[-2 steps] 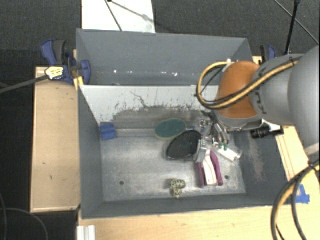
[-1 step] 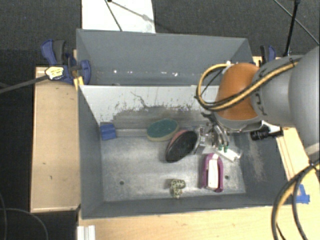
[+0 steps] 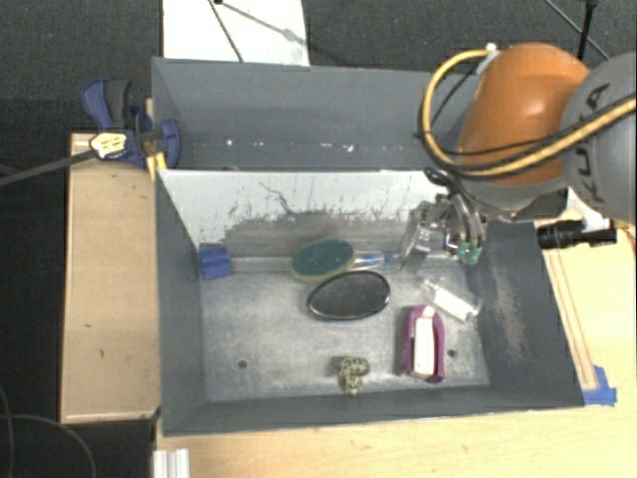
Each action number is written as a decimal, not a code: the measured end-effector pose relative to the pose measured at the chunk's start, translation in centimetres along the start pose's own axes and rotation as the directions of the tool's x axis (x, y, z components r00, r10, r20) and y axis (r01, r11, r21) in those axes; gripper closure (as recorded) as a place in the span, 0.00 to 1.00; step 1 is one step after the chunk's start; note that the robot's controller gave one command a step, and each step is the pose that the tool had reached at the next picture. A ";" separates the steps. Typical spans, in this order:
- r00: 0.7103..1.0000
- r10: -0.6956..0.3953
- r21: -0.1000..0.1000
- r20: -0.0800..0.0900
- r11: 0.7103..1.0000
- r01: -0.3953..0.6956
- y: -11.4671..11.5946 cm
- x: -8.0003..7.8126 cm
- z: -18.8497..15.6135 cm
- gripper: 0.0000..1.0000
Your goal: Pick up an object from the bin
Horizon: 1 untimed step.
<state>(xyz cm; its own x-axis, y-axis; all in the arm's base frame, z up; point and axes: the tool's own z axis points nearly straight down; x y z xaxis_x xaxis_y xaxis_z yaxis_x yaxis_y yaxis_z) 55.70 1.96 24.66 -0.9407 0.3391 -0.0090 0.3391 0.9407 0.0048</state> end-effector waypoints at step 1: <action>0.997 0.070 0.008 -0.015 0.998 -0.070 -0.4 3.9 7.2 1.00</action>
Offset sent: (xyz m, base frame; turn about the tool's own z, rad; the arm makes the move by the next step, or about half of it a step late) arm -0.0356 0.0090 -0.0692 0.0704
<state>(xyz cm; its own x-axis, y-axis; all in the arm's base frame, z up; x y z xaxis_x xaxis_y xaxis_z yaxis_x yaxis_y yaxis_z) 51.92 2.89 17.39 -0.9148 0.4039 0.0065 0.4039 0.9148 -0.0026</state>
